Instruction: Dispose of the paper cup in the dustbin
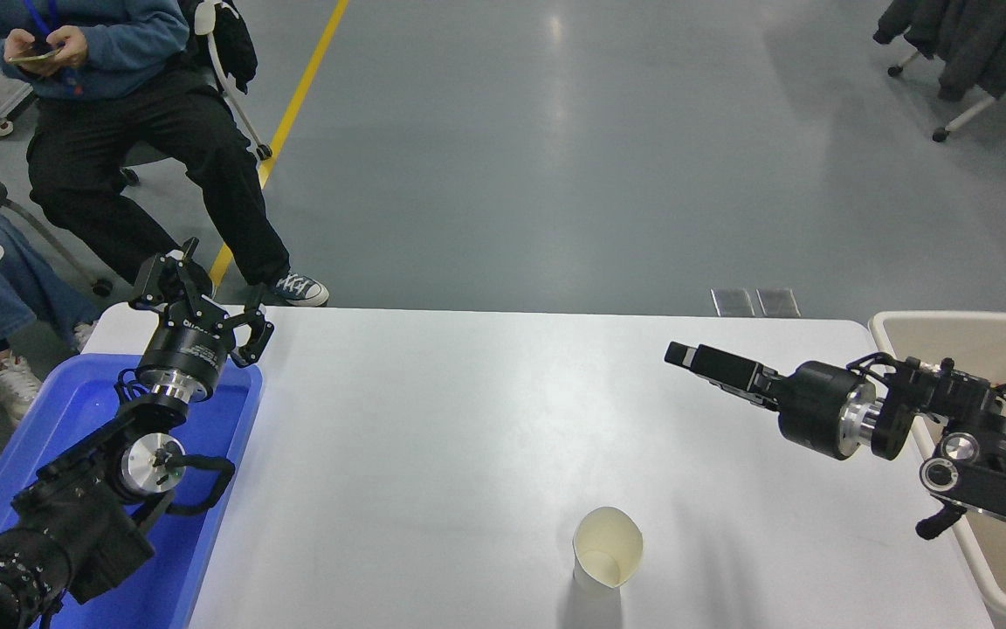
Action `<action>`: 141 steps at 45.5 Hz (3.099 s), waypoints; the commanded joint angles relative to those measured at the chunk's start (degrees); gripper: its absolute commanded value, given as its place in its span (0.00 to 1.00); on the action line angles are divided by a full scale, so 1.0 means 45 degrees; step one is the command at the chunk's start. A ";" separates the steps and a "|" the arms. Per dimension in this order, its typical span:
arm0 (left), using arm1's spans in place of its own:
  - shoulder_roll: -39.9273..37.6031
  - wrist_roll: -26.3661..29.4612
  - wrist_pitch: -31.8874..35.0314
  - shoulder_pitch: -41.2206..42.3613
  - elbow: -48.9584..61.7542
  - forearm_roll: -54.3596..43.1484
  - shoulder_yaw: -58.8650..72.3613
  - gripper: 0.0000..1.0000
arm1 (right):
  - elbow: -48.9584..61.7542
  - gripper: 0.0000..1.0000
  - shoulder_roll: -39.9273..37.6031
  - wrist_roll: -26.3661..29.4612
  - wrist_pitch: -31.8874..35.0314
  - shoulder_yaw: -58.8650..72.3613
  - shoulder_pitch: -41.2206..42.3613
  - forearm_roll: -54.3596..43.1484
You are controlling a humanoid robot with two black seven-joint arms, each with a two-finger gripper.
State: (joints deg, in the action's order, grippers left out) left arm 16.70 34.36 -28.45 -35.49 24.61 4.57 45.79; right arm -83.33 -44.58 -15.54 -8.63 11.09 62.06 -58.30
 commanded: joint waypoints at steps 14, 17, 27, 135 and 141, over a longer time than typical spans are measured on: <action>0.0000 0.0000 0.0015 -0.0003 -0.0001 0.0000 0.0000 1.00 | 0.0216 0.99 0.3421 -0.0257 0.0005 0.5737 0.4236 -0.0814; 0.0000 0.0000 -0.0005 -0.0003 -0.0001 0.0000 0.0000 1.00 | 0.0294 0.99 0.3793 -0.0257 -0.0015 0.5875 0.4276 -0.0793; 0.0000 0.0000 0.0015 -0.0003 -0.0001 0.0000 0.0000 1.00 | 0.1446 1.00 0.5083 -0.0257 -0.0035 0.6793 0.4178 -0.0989; 0.0000 0.0000 0.0015 -0.0003 -0.0001 0.0000 0.0000 1.00 | 0.0179 0.00 0.5513 -0.2073 -0.0231 1.0074 0.9371 -0.1498; 0.0000 0.0000 0.0015 -0.0003 -0.0001 0.0000 0.0000 1.00 | -0.0194 0.00 0.5396 -0.2073 0.0453 1.0113 1.0582 -0.0951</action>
State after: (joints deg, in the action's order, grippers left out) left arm 16.70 34.36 -28.39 -35.50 24.61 4.57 45.79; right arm -79.46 -19.11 -24.75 -10.49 55.07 99.11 -66.62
